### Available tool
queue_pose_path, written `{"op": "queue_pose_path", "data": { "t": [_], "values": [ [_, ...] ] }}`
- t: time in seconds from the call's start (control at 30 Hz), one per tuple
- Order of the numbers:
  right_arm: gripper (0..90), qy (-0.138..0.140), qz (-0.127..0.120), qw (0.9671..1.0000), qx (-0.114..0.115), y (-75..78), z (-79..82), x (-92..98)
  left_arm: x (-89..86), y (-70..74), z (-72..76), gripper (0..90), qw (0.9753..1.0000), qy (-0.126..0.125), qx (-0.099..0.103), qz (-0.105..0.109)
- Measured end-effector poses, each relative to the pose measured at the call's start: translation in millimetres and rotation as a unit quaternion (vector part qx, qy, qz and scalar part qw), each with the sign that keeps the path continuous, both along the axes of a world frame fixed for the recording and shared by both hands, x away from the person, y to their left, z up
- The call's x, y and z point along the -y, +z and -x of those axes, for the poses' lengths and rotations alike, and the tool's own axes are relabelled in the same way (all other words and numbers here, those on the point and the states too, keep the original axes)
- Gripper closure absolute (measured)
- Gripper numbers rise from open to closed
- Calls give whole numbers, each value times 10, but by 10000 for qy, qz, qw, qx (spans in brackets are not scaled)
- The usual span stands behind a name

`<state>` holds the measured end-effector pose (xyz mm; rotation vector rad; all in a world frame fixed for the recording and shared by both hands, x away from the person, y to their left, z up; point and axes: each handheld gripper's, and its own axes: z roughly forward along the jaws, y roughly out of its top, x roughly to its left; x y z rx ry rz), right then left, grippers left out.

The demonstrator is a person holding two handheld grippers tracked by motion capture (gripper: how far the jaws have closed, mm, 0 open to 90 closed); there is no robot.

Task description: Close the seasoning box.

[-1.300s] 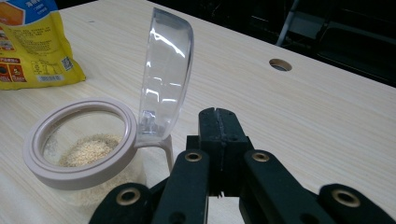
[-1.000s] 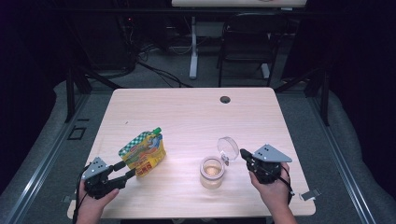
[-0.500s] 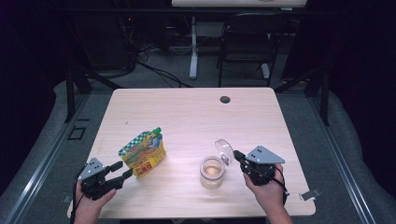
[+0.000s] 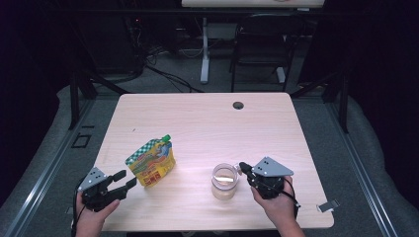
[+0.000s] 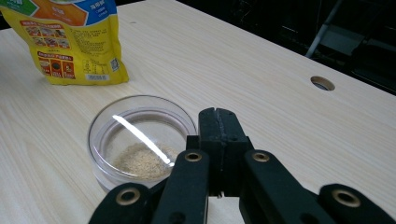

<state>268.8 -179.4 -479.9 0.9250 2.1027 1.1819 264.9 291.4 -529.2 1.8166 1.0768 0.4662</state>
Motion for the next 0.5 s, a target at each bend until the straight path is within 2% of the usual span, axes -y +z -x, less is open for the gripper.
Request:
{"op": "queue_pose_path", "data": {
  "t": [0.13,0.23,0.33,0.5],
  "values": [
    [900,-2,-42,10000,-18,6,-18,-13,-37,29,23,453,9998,117,82,-109],
    [900,-8,-30,10000,-52,32,-31,-22,-74,44,30,453,9997,189,103,-94],
    [889,-18,90,9999,-51,73,-29,-6,-97,46,28,453,9997,217,90,-93],
    [830,-87,-28,10000,-24,151,25,111,-132,46,24,453,9995,308,70,-68]
  ]
}}
